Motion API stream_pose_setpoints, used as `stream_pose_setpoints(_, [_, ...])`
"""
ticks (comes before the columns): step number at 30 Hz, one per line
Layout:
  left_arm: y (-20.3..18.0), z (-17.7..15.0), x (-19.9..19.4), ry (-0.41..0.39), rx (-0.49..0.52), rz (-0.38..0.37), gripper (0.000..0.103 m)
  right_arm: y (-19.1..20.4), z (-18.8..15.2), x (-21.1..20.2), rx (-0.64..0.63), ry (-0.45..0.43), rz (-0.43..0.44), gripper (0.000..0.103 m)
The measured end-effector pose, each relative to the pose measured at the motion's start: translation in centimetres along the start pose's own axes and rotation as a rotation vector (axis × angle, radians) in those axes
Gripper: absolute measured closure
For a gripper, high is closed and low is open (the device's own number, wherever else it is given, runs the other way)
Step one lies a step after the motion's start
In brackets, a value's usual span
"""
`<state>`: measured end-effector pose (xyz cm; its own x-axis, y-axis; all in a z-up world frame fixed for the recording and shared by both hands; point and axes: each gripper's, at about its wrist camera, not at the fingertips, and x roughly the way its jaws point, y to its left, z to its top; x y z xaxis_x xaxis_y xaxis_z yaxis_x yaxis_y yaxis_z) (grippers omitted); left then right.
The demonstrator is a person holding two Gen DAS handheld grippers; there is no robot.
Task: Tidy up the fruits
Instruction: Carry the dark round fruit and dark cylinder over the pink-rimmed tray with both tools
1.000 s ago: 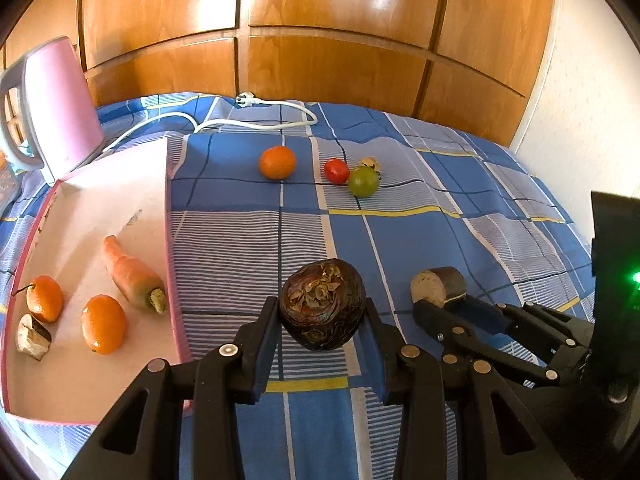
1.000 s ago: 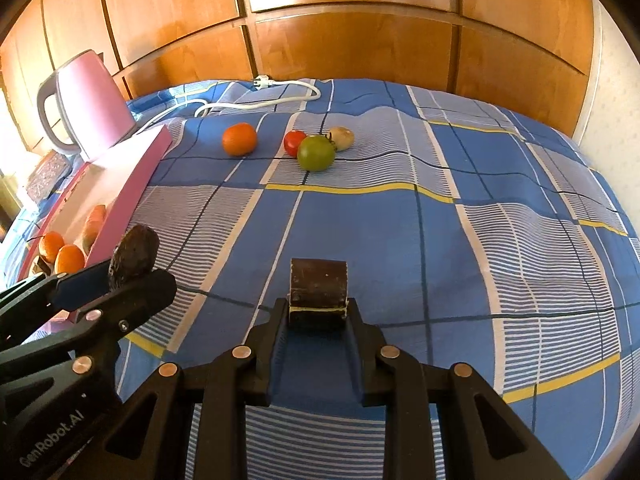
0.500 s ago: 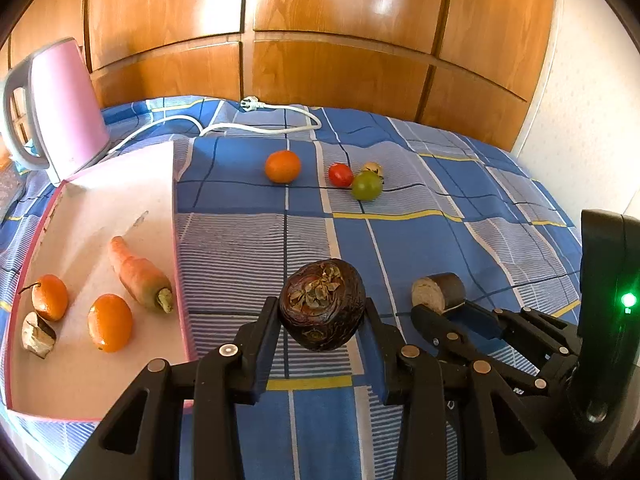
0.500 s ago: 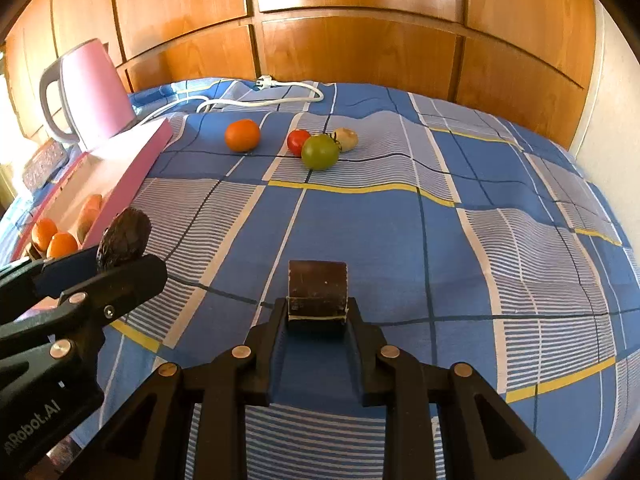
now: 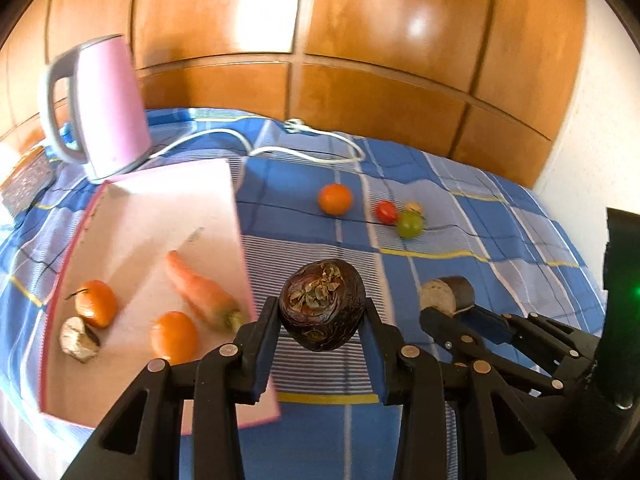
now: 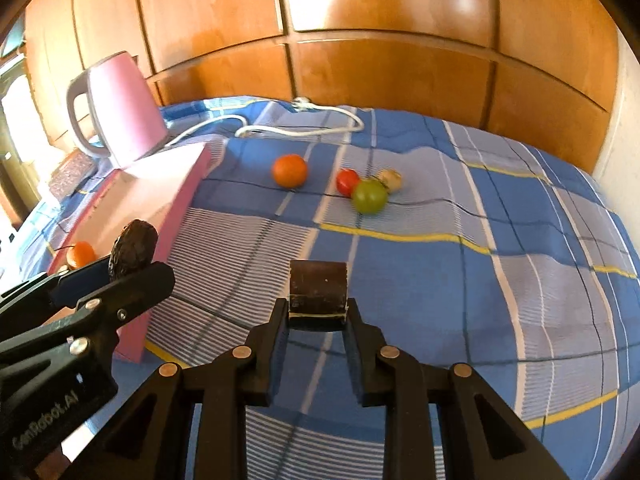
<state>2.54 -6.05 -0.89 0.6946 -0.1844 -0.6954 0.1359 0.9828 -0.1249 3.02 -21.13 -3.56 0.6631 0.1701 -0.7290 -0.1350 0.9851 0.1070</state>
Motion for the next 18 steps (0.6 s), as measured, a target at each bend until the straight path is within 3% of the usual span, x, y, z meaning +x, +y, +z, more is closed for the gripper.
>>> stream_pose_setpoints(18, [8.6, 1.4, -0.9, -0.033, -0.176, 0.141, 0.064, 7.5, 3.8, 1.3, -0.141, 0.002, 0.171, 0.077])
